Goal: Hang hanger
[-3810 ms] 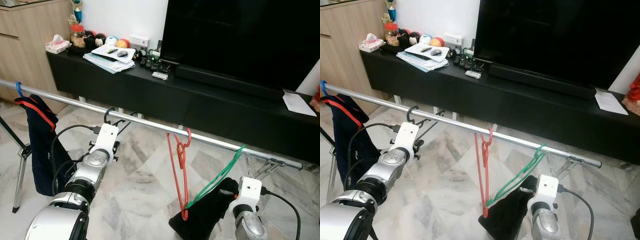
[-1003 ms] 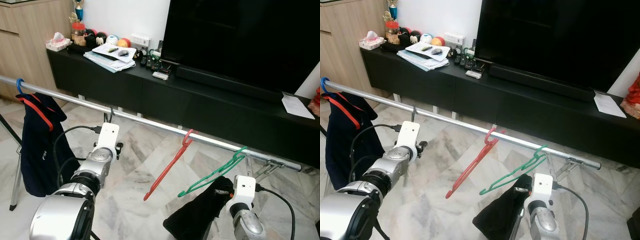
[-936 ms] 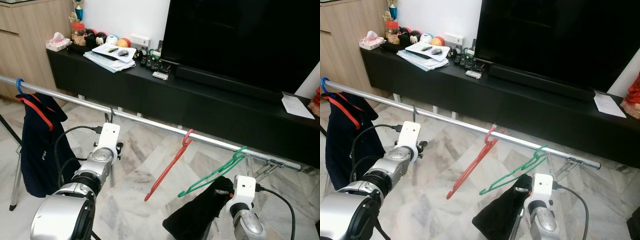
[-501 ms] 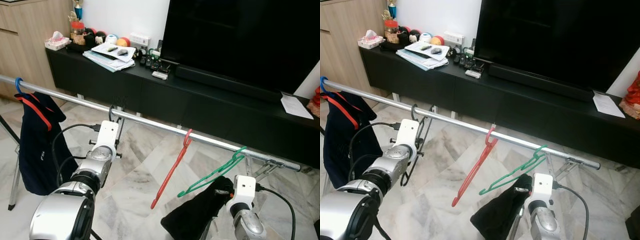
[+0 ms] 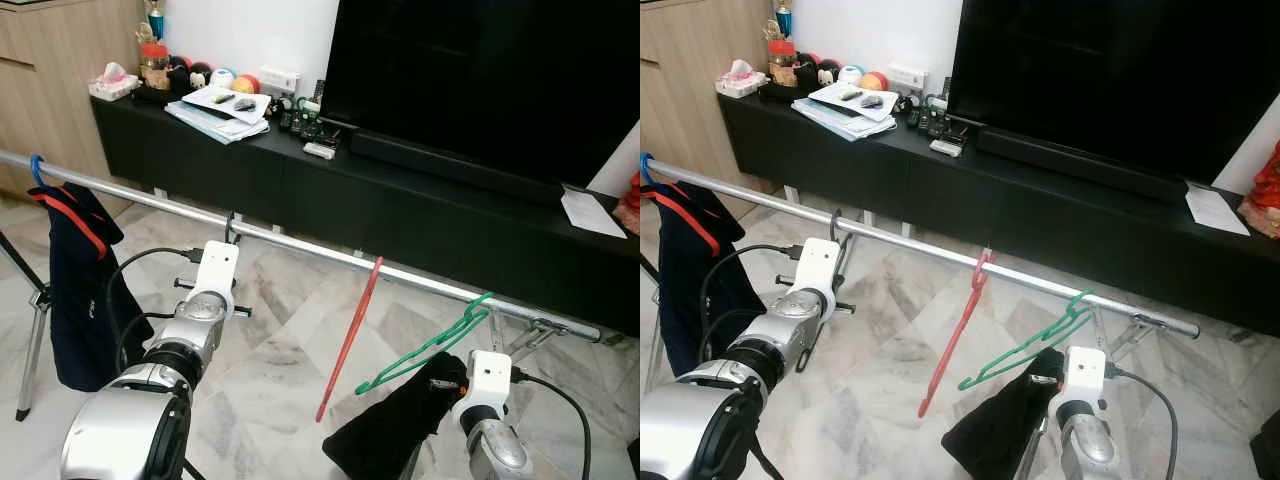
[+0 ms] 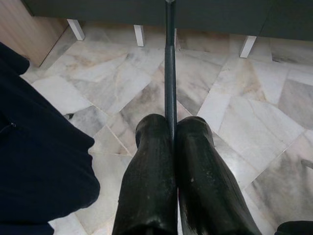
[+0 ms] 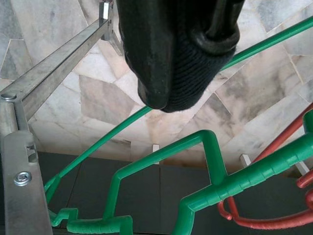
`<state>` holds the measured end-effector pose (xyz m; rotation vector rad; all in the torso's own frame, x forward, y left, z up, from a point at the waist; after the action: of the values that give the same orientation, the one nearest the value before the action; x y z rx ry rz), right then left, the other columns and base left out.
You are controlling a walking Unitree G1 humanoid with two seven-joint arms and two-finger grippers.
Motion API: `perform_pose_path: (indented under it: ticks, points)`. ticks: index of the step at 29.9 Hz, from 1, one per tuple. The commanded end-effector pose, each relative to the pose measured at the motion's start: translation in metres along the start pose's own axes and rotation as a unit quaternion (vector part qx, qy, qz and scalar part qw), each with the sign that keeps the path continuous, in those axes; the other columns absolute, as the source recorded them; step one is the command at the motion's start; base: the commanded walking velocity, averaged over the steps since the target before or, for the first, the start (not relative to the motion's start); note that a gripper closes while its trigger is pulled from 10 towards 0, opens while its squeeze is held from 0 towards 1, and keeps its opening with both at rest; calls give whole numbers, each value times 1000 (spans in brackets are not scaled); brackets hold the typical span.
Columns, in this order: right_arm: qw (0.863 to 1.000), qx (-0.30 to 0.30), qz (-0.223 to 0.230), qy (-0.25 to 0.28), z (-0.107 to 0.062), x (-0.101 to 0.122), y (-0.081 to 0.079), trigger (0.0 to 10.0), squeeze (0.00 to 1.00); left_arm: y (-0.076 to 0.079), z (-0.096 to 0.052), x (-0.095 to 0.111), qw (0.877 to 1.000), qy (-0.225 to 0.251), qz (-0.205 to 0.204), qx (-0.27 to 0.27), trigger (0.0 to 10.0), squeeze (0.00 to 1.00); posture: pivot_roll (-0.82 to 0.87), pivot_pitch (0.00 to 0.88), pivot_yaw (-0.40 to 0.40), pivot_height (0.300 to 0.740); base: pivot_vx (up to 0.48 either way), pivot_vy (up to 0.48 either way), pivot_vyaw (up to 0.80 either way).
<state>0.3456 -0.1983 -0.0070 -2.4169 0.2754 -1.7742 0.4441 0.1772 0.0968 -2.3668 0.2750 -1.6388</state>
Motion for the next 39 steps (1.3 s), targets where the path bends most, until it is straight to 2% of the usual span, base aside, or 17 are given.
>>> perform_pose_path:
  ticks: [1,9,13,14,16,19,22,24,29,34,35,36,37,39]
  points:
    - [1000,-5,-7,1,0,3,5,10000,0,6,0,-4,1000,-6,4,-8,0,0,32,0,-201,740,0,0,0]
    - [1000,-5,-8,2,1,4,5,10000,0,4,0,-4,1000,-5,0,0,0,0,31,0,-204,740,0,0,0]
    - [1000,-5,-8,3,1,5,5,10000,0,-3,0,3,1000,15,-16,19,0,0,31,0,-203,740,0,0,0]
    - [1000,-5,-8,3,1,5,5,10000,0,-10,-1,11,999,39,-18,33,0,0,31,0,-204,740,0,0,0]
    - [1000,-5,-8,4,1,5,5,10000,0,-18,-2,18,997,66,-11,47,0,0,30,0,-203,740,0,0,0]
    - [1000,-6,-7,4,1,5,5,10000,0,-22,-3,19,996,76,-5,52,0,0,32,0,-202,740,0,0,0]
    - [1000,-6,-7,4,0,4,5,10000,0,-32,-6,16,993,94,-2,66,0,0,36,0,-202,740,0,0,0]
    - [1000,-6,-6,3,0,3,4,10000,0,-38,-9,15,991,109,14,75,0,0,38,0,-203,740,0,0,0]
    - [1000,-5,-5,4,0,3,3,10000,0,-43,-17,5,988,126,24,81,0,0,40,8,-197,740,0,0,0]
    - [1000,-8,-5,4,-2,2,5,10000,0,-41,-29,-7,986,147,33,75,0,0,44,25,-185,740,0,0,0]
    - [1000,-8,-5,4,-2,1,5,10000,0,-41,-32,-9,985,152,31,72,1608,0,42,32,-175,740,0,0,0]
    - [1000,-9,-5,6,-3,1,5,10000,0,-40,-38,-16,985,158,24,65,4510,0,38,37,-162,740,0,0,0]
    - [1000,-10,-4,7,-3,0,4,10000,0,-38,-41,-23,985,157,20,62,10000,0,35,38,-155,740,0,0,0]
    - [1000,-14,-3,12,-5,-1,3,10000,0,-36,-49,-41,987,147,10,57,10000,0,27,41,-131,740,0,0,0]
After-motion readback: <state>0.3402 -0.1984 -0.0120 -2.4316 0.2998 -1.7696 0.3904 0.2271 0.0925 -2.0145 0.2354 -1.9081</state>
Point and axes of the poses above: a point about 5 cm out from each wrist's last joint towards the gripper, its own z axis pointing out of the wrist towards the gripper, its own x axis along the axis of the wrist's last joint, y = z × x, the point moved 6 cm from there along z, pointing out of the wrist towards the gripper, and after that the axes turned 6 degrees about z, right-handed, at the moved point
